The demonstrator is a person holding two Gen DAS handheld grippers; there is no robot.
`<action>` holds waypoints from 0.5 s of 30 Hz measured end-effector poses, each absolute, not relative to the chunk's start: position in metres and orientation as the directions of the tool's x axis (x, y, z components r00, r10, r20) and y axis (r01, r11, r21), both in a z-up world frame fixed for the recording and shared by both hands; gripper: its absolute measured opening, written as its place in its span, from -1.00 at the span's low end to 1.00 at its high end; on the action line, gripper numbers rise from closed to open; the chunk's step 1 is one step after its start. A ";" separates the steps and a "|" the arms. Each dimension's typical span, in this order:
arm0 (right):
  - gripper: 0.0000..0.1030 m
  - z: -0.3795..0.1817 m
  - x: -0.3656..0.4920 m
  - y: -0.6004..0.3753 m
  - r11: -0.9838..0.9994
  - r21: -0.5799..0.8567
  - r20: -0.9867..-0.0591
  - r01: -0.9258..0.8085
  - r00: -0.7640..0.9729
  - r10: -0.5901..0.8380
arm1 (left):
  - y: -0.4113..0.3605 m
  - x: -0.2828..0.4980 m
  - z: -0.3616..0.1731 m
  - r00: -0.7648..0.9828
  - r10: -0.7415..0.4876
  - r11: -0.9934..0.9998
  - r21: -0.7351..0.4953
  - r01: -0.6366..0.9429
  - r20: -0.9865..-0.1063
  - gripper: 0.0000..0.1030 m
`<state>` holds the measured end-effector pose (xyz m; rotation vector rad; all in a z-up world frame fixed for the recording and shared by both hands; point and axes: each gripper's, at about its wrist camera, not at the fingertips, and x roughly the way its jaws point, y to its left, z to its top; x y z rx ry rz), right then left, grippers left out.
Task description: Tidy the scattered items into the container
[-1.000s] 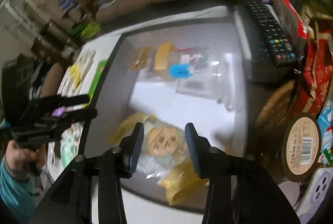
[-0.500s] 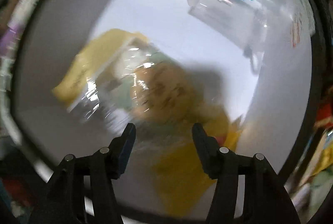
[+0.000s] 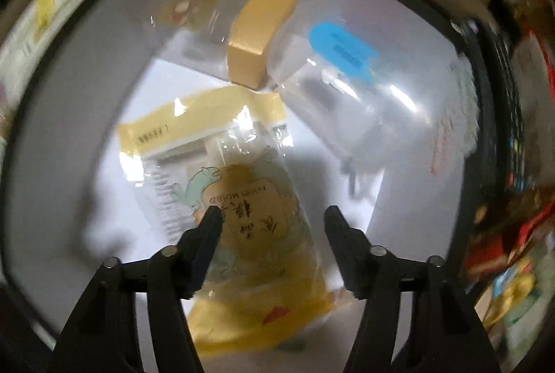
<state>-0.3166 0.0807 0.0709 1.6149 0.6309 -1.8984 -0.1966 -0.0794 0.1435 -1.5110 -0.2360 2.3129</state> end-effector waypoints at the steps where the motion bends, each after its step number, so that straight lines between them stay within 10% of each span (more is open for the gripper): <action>1: 0.57 0.069 -0.320 0.088 -0.745 0.043 -0.991 0.665 -0.068 -0.118 | -0.080 -0.197 0.144 -0.360 0.392 -0.918 -0.337 -0.209 -0.847 0.27; 11: 0.63 0.012 -0.312 0.072 -0.675 0.087 -0.994 0.732 0.110 -0.009 | -0.074 -0.187 0.149 -0.359 0.413 -0.909 -0.351 -0.227 -0.837 0.27; 15: 0.32 0.021 -0.302 0.051 -0.571 0.049 -0.999 0.819 0.047 -0.017 | -0.082 -0.187 0.153 -0.369 0.420 -0.906 -0.360 -0.221 -0.829 0.27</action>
